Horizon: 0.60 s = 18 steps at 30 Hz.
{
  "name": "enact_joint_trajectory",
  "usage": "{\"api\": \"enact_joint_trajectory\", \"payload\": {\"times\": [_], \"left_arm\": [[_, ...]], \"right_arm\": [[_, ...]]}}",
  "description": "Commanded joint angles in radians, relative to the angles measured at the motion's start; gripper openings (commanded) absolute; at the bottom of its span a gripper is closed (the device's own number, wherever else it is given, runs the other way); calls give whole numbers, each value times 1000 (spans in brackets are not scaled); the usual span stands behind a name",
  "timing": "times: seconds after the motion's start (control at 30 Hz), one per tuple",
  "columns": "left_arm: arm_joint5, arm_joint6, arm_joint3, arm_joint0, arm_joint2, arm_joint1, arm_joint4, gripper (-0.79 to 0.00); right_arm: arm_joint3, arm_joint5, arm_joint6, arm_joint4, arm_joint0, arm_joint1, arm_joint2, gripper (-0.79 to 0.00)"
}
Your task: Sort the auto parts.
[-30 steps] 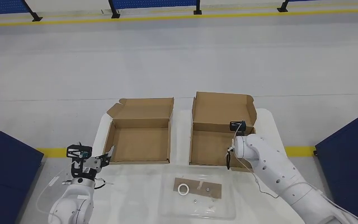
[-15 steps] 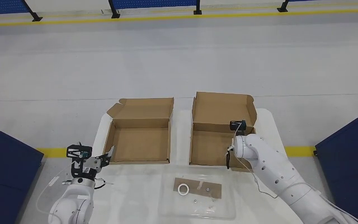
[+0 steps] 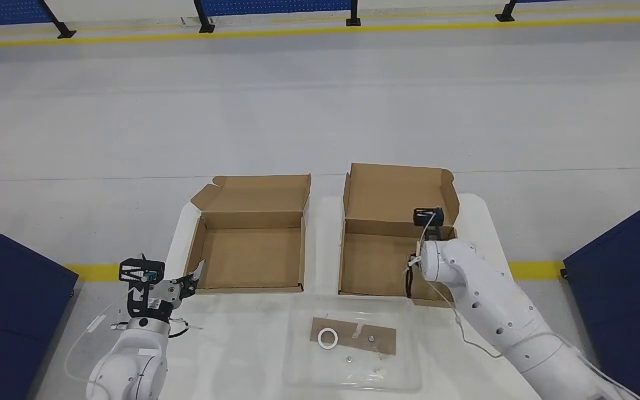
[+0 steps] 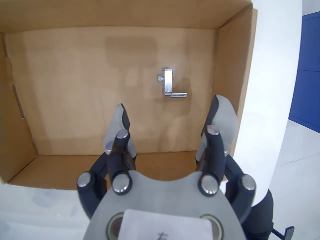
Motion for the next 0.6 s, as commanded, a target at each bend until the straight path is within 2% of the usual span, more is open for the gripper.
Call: {"api": "enact_joint_trajectory", "payload": {"times": [0.0, 0.3, 0.43, 0.57], "left_arm": [[0, 0, 0, 0, 0, 0, 0, 0], [0, 0, 0, 0, 0, 0, 0, 0], [0, 0, 0, 0, 0, 0, 0, 0], [0, 0, 0, 0, 0, 0, 0, 0]], "right_arm": [[-34, -15, 13, 4, -10, 4, 16, 0], [-40, -24, 6, 9, -12, 4, 17, 0], [-134, -179, -4, 61, -45, 16, 72, 0], [-252, -320, 65, 74, -90, 37, 135, 0]]}}
